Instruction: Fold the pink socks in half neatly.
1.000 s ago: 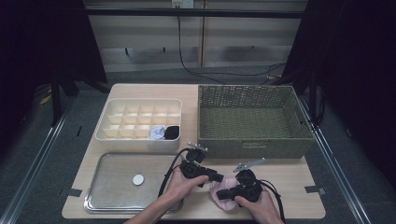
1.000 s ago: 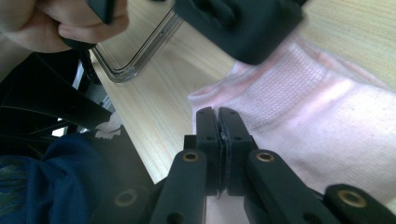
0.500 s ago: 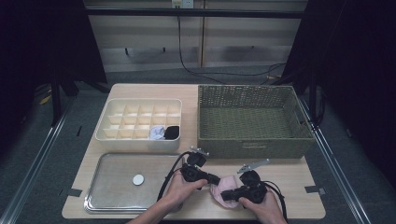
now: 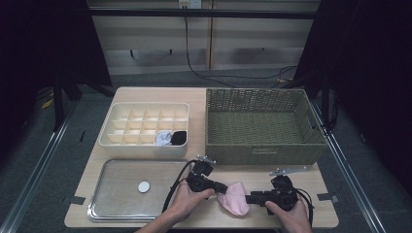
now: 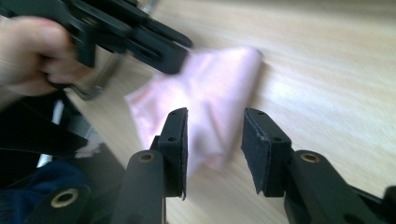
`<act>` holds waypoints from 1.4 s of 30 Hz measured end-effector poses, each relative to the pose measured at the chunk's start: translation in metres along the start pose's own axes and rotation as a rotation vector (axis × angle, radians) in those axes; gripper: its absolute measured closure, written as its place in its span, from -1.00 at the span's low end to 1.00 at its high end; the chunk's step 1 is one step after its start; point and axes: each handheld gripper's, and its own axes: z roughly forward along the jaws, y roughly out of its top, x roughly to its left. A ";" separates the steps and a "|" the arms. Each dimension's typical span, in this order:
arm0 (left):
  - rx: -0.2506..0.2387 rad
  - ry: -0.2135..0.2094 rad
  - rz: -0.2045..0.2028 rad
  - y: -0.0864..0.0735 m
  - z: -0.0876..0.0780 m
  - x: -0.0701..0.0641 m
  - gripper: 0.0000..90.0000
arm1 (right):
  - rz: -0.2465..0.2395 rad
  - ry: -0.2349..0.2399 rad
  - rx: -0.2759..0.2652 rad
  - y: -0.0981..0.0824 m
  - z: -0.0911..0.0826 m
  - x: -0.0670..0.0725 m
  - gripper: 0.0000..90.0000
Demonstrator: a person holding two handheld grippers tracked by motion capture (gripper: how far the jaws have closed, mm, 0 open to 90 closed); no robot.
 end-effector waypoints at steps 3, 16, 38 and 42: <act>0.001 0.002 0.003 0.000 0.000 0.001 0.77 | 0.012 -0.010 0.022 -0.004 0.006 -0.002 0.18; -0.006 0.001 0.003 -0.003 -0.001 0.002 0.77 | 0.044 0.031 0.038 0.000 0.024 -0.001 0.66; 0.017 -0.065 -0.046 0.018 0.010 0.003 0.30 | -0.044 -0.023 0.048 0.009 0.014 -0.001 0.80; 0.036 -0.062 -0.037 0.014 0.014 0.001 0.24 | -0.041 -0.029 0.039 0.011 0.014 0.000 0.80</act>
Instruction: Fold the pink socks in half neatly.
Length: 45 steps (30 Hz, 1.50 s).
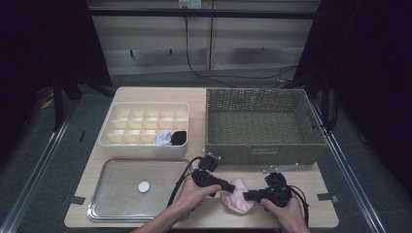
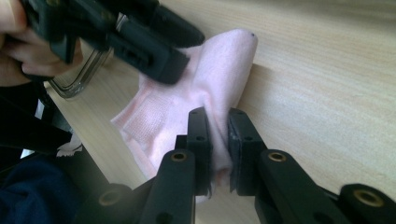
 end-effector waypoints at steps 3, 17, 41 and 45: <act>0.004 0.010 0.012 -0.001 0.001 -0.002 0.35 | -0.015 -0.014 -0.003 0.000 0.000 0.003 0.80; -0.029 0.070 0.048 -0.008 0.005 -0.007 0.74 | -0.034 0.048 -0.030 0.004 0.002 0.014 0.79; -0.005 0.032 0.021 -0.006 -0.009 0.000 0.46 | -0.031 0.095 -0.015 0.003 0.011 0.012 0.76; -0.009 0.038 0.030 -0.004 -0.020 0.000 0.39 | -0.029 0.092 -0.013 0.003 0.010 0.010 0.77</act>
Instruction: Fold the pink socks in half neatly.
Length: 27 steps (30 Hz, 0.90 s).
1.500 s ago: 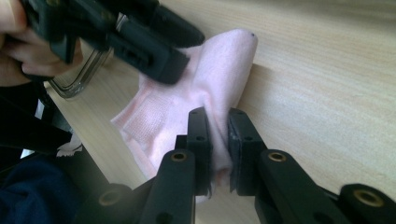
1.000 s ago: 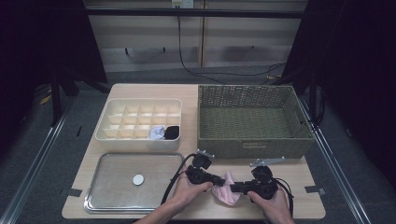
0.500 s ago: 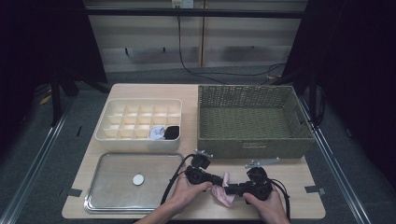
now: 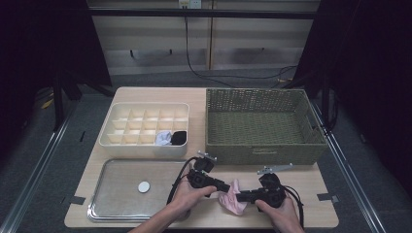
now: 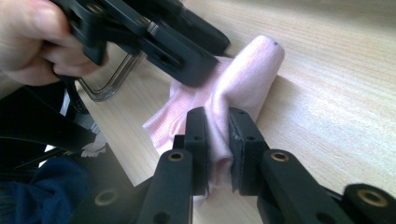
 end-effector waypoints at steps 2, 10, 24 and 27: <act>-0.003 0.013 0.003 -0.002 -0.007 -0.002 0.33 | 0.001 -0.003 0.000 0.000 0.000 0.000 0.77; 0.076 -0.024 0.003 -0.014 -0.004 0.002 0.43 | -0.002 -0.008 -0.001 0.001 0.000 0.001 0.77; 0.042 -0.029 -0.007 -0.013 0.010 -0.001 0.81 | -0.017 -0.007 -0.014 0.009 -0.003 0.006 0.78; 0.031 -0.025 -0.010 -0.014 0.013 -0.003 0.81 | -0.030 -0.004 -0.017 0.009 -0.002 0.007 0.79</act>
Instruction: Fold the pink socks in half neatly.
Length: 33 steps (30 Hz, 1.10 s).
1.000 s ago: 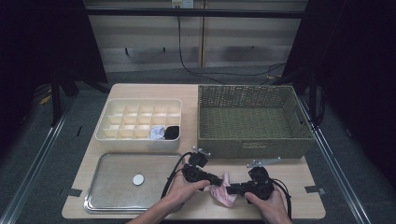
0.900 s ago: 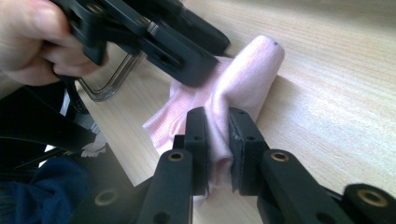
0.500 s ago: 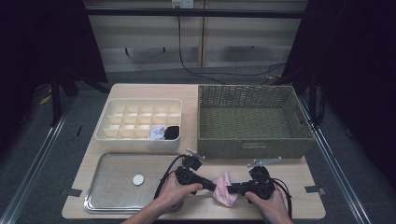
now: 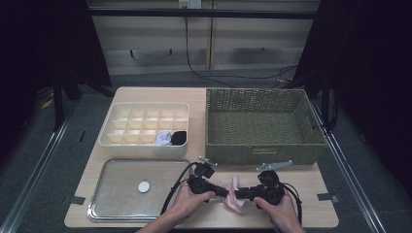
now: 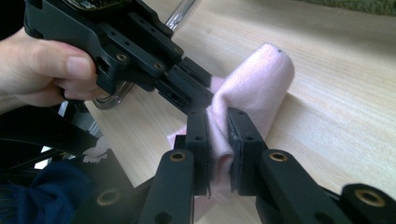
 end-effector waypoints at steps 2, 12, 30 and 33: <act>-0.009 -0.011 -0.012 -0.001 0.001 0.001 0.81 | -0.009 0.000 0.009 0.000 0.001 0.001 0.79; -0.027 0.000 -0.006 -0.001 0.003 0.001 0.83 | -0.027 0.033 0.022 -0.002 0.009 0.005 0.79; -0.105 -0.047 -0.006 0.028 -0.011 0.000 0.30 | -0.025 0.037 0.021 -0.004 0.015 0.004 0.79; -0.074 -0.039 0.006 0.029 -0.006 0.002 0.64 | -0.026 0.032 0.023 -0.004 0.015 0.005 0.78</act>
